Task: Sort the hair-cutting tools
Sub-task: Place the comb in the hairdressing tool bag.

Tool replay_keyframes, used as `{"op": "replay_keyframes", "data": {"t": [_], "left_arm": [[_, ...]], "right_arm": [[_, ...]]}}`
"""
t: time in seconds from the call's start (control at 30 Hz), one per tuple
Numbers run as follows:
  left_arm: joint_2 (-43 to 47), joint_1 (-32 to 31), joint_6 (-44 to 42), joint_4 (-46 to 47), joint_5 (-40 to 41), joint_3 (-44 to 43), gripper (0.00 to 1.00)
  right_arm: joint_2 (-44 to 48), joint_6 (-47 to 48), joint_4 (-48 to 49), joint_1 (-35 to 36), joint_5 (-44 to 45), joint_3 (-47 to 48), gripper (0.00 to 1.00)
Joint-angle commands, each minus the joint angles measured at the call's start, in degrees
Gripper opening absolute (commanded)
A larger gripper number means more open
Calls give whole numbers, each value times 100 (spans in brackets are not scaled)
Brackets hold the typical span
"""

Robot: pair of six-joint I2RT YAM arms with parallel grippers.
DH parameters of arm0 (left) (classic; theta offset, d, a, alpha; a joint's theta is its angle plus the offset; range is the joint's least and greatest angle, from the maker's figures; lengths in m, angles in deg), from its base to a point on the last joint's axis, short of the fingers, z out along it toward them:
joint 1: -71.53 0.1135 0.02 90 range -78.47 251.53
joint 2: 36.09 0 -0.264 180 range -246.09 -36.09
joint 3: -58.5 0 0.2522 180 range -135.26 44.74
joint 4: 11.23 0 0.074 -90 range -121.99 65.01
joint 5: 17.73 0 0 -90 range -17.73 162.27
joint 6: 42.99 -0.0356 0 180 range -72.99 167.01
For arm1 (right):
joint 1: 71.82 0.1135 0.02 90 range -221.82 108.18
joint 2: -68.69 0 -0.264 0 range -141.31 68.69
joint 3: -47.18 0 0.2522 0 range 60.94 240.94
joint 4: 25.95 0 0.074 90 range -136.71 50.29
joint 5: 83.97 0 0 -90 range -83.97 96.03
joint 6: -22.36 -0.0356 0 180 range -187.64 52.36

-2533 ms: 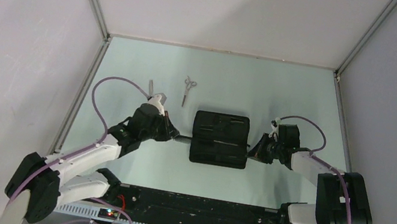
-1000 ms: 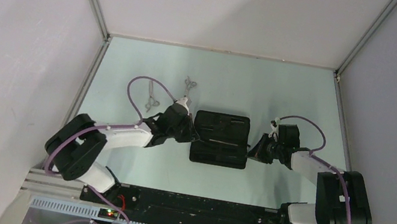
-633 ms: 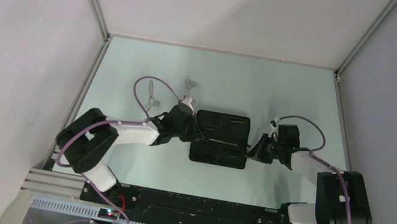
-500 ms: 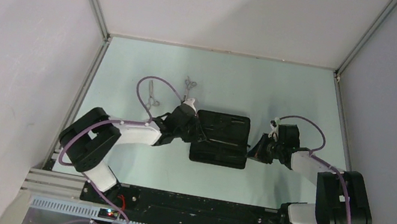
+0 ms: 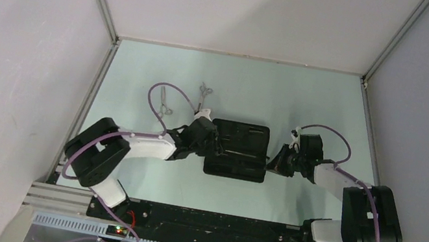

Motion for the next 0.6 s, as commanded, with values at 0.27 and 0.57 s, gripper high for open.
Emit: {"op": "replay_keyframes", "data": {"t": [0.27,0.57], "left_arm": [[1806,-133,-552,-1567,1399,-37,70],[1756,-126,-375,-1572,1112,125,81]], "right_arm": [[362,41,-195,-31,119,164,19],[1010,260,-1086,180,989,611,44]]}}
